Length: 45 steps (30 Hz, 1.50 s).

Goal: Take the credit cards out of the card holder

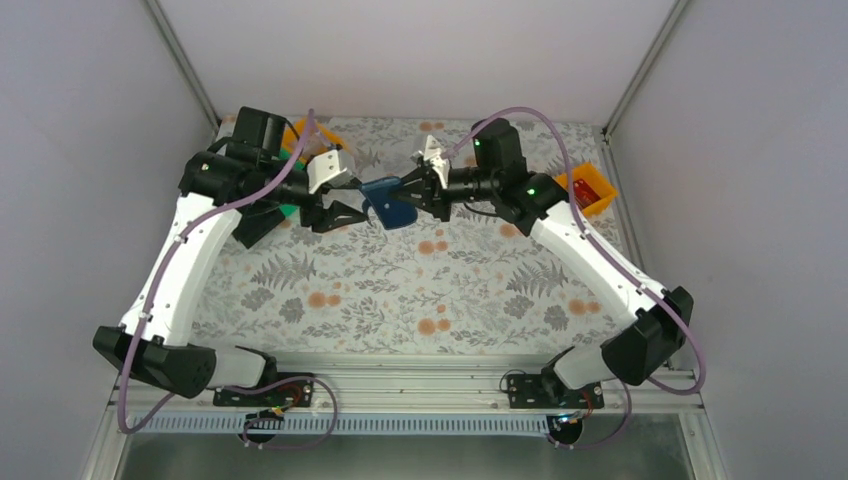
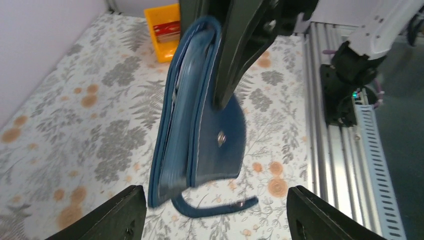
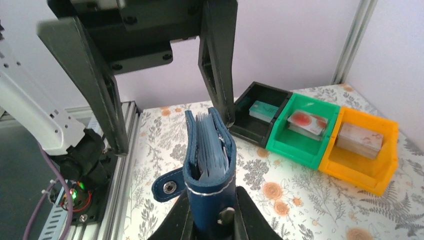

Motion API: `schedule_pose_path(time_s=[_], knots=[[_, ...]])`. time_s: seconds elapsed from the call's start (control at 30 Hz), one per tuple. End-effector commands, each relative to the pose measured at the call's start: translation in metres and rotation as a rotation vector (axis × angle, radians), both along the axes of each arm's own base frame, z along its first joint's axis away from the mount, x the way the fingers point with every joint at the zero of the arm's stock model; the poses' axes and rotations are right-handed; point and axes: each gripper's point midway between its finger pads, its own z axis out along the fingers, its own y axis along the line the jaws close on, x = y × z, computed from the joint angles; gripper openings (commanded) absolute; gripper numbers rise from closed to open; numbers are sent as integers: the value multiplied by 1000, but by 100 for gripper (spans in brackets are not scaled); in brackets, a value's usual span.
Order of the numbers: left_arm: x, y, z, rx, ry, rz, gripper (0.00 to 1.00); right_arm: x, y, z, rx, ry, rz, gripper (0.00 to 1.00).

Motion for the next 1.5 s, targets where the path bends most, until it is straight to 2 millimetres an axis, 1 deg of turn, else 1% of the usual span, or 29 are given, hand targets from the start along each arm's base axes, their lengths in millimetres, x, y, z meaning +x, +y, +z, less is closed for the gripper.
schedule_pose_path(time_s=[0.0,0.1,0.17,0.27,0.33,0.37,0.43,0.47,0.57,0.63,0.7,0.83,0.9,0.97,1.03,1.1,1.2,1.27,1.33,1.47], knots=[[11,13,8,34,-50,137,72,-7,-7,47,116,-36,-9,4],[8,18,14,39,-40,190,72,-3,-7,62,150,-33,-43,4],[3,24,23,44,-40,227,73,4,-8,69,161,-26,-85,4],[-5,37,37,64,-77,294,76,4,-6,78,183,-10,-85,4],[-8,46,36,95,-103,329,77,0,-2,85,205,-5,-74,4],[-9,51,32,112,-105,349,77,-4,0,87,212,-7,-61,4],[-14,57,27,126,-106,372,78,-9,7,86,215,-13,-39,4],[-18,58,28,114,-107,374,79,-9,10,86,213,-15,-38,4],[-35,56,39,39,-131,353,79,-7,23,84,211,9,-51,4],[-45,53,52,-19,-160,339,80,-3,30,84,214,34,-87,4],[-55,50,67,-82,-191,321,80,-8,36,85,212,44,-99,4],[-72,47,88,-238,-256,315,86,-17,41,84,200,60,-120,4],[-81,47,99,-315,-285,319,91,-18,38,84,193,76,-131,4],[-84,45,99,-355,-260,316,93,-24,33,87,195,78,-127,4],[-89,42,98,-382,-222,293,97,-35,28,93,202,56,-92,4],[-91,40,96,-399,-196,277,97,-47,25,97,199,48,-41,4],[-97,37,93,-425,-160,257,97,-65,22,100,183,43,46,4],[-104,35,90,-443,-145,226,97,-71,19,99,171,38,63,4],[-105,35,85,-445,-131,221,97,-78,15,100,171,25,82,4],[-110,36,77,-403,-181,198,95,-97,9,103,203,-5,167,4]])
